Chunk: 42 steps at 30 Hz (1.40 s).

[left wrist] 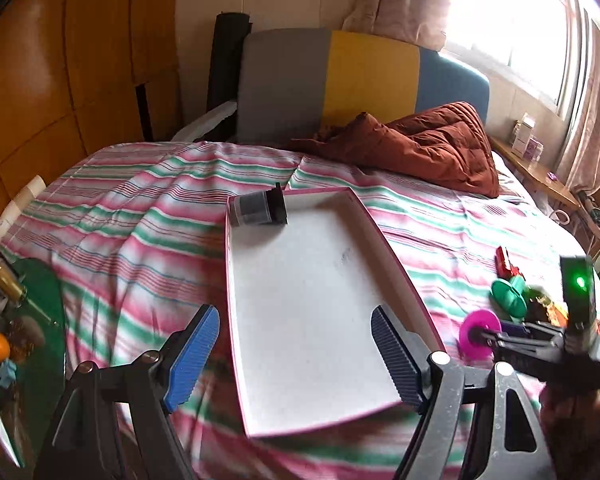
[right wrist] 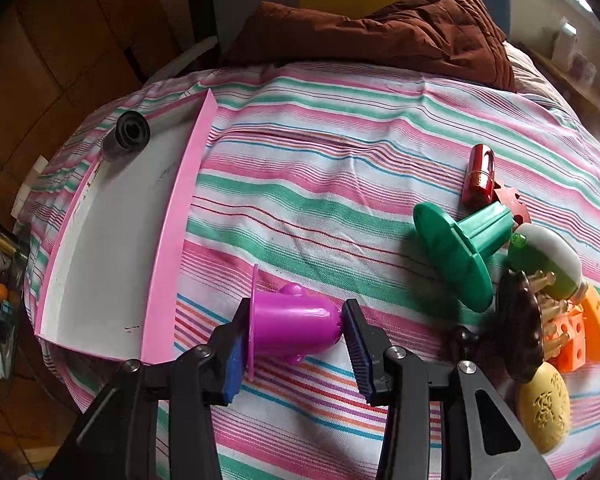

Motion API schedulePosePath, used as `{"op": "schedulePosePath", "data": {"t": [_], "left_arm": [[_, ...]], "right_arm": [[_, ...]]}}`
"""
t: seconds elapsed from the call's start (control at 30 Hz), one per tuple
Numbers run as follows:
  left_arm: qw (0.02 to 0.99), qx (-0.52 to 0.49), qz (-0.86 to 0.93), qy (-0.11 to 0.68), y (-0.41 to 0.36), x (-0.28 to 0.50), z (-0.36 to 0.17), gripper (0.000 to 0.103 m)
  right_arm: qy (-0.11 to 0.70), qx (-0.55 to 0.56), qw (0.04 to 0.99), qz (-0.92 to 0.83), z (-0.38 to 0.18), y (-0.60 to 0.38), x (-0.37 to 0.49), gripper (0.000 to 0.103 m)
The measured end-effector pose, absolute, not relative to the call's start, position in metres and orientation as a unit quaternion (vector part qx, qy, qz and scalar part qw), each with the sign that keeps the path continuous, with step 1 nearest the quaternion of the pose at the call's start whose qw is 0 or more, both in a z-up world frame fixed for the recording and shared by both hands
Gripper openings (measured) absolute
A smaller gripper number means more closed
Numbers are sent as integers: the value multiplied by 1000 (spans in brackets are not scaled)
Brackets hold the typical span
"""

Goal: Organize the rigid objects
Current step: 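Carry the magenta suction cup into the tray and open the right tool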

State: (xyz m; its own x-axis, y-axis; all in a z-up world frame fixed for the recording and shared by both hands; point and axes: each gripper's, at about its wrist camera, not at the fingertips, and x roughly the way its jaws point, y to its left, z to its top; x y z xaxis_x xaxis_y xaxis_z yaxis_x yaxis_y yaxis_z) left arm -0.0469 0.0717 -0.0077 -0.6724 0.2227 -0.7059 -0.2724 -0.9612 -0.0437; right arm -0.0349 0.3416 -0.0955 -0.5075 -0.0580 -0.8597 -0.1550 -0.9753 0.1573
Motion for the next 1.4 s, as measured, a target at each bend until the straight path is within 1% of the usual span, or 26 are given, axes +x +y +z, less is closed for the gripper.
{"op": "schedulePosePath", "data": {"t": [0.17, 0.47, 0.77, 0.97, 1.13, 1.4], "left_arm": [[125, -376, 917, 48, 72, -30, -7, 80], [119, -377, 918, 46, 62, -21, -9, 80], [114, -387, 915, 32, 48, -18, -15, 80], [108, -388, 915, 19, 37, -16, -15, 80], [102, -391, 915, 12, 28, -17, -16, 80], [88, -403, 911, -13, 6, -30, -26, 80]], "right_arm": [[92, -496, 33, 863, -94, 334, -32, 44], [94, -493, 38, 864, -89, 327, -25, 44], [87, -466, 28, 880, -58, 309, -20, 44], [76, -448, -9, 891, -34, 280, -24, 44], [71, -452, -48, 888, -29, 251, -44, 44], [82, -485, -85, 866, -49, 203, -108, 44]]}}
